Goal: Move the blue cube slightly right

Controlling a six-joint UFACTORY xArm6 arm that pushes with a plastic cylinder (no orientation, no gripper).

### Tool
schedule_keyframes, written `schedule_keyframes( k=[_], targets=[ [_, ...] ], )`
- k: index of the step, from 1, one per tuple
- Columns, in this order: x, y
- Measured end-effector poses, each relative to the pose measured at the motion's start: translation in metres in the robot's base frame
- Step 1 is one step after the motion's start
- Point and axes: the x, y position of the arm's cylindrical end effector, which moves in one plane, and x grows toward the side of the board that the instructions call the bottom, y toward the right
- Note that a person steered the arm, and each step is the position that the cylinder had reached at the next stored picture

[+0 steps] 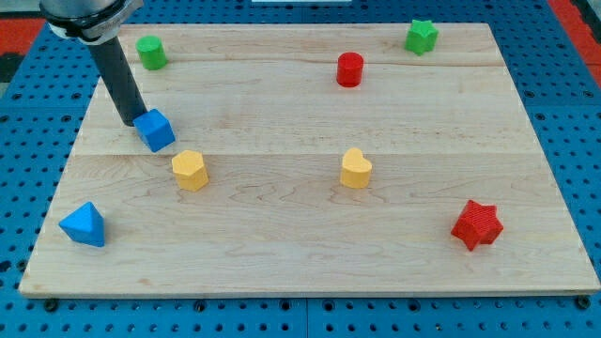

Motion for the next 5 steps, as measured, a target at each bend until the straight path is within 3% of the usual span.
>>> schedule_keyframes(
  k=[2,3,4,5],
  targets=[
    [0.058,-0.014],
    [0.014,0.003],
    [-0.002,0.032],
    [0.012,0.033]
  ],
)
